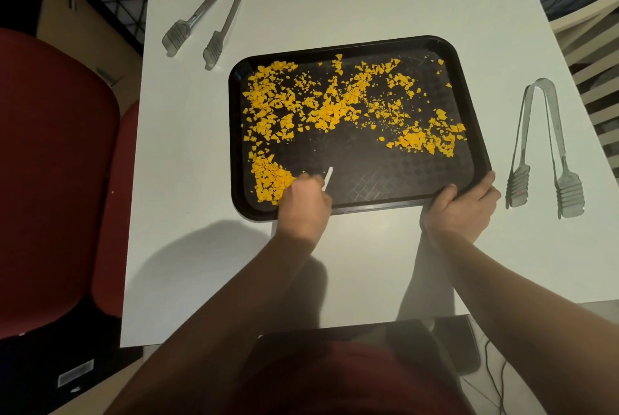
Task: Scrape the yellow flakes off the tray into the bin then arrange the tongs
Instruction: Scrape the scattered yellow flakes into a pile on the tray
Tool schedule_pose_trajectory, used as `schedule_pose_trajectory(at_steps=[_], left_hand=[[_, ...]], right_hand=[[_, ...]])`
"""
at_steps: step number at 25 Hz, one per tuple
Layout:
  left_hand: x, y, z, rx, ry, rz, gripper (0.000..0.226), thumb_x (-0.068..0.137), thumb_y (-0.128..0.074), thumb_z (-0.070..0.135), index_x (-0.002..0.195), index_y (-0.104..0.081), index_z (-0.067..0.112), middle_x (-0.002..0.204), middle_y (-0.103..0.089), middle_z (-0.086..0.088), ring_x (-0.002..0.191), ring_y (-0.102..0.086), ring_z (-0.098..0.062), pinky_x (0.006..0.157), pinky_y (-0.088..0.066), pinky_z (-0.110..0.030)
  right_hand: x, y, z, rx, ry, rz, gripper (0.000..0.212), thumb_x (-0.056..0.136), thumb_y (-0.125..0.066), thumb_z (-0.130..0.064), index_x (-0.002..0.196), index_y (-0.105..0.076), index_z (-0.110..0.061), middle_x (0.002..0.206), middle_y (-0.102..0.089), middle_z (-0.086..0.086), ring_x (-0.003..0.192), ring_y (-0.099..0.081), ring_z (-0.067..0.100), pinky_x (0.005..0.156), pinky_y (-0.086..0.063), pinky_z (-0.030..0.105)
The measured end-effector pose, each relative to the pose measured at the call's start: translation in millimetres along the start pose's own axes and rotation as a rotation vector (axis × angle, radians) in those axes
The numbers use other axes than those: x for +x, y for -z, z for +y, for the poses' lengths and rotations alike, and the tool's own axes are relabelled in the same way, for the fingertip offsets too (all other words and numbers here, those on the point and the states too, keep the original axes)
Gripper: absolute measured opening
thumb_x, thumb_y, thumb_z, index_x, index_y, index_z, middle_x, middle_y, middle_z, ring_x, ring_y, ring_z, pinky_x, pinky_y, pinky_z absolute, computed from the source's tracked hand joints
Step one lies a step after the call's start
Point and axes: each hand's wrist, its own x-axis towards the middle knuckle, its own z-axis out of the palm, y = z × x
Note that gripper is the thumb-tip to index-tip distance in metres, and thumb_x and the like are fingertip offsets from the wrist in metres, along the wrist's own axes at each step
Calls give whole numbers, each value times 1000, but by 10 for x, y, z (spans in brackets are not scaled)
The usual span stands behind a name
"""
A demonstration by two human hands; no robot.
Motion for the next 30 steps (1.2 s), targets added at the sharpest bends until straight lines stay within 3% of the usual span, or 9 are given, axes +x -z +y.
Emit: schedule_pose_trajectory(at_steps=[4, 9, 14, 19, 24, 26, 30], left_hand=[[7, 120, -261, -44, 113, 73, 23, 86, -51, 11, 102, -65, 4, 98, -63, -17, 87, -60, -33, 73, -46, -33], [-105, 30, -13, -116, 4, -25, 17, 83, -52, 11, 89, -64, 1, 88, -64, -19, 82, -59, -36, 68, -46, -36], [-94, 104, -174, -132, 162, 83, 19, 86, -51, 11, 97, -62, 0, 92, -65, -20, 85, -61, -36, 73, -49, -37], [-108, -16, 137, -122, 65, -4, 23, 89, -44, 10, 101, -60, -2, 94, -65, -22, 88, -61, -37, 73, -47, -37], [-151, 44, -69, -121, 238, 84, 21, 91, -45, 9, 106, -55, -3, 96, -63, -23, 88, -60, -35, 69, -42, -32], [-211, 54, -11, -147, 200, 97, 20, 92, -45, 9, 103, -56, -3, 95, -64, -23, 88, -60, -35, 68, -40, -31], [-273, 9, 187, -154, 108, -43, 17, 90, -44, 10, 99, -55, 0, 92, -63, -21, 85, -60, -37, 67, -45, -33]], right_hand=[[-6, -10, 0, -6, 1, 4, 66, 84, -36, -28, 142, -20, 0, 129, -39, 22, 111, -41, 38, 93, -35, 41], [-2, -16, 11, -12, 5, -6, 67, 85, -35, -30, 143, -20, -1, 130, -39, 22, 112, -42, 37, 95, -35, 42], [-4, -4, 3, -6, 3, -19, 68, 84, -34, -30, 143, -19, 0, 129, -39, 23, 110, -42, 38, 94, -36, 43], [-5, -17, 8, 22, -18, -23, 68, 83, -35, -29, 143, -19, -1, 128, -40, 22, 110, -42, 39, 94, -36, 44], [-20, -11, 8, 22, -26, -43, 68, 83, -37, -28, 143, -18, -1, 128, -40, 21, 109, -42, 37, 93, -36, 43], [-23, 6, -12, 31, -33, -54, 68, 83, -37, -28, 143, -18, -1, 128, -40, 21, 110, -42, 37, 94, -35, 43], [-11, 62, -65, 85, -77, -69, 68, 81, -40, -26, 142, -21, -2, 125, -42, 22, 109, -42, 39, 91, -36, 45]])
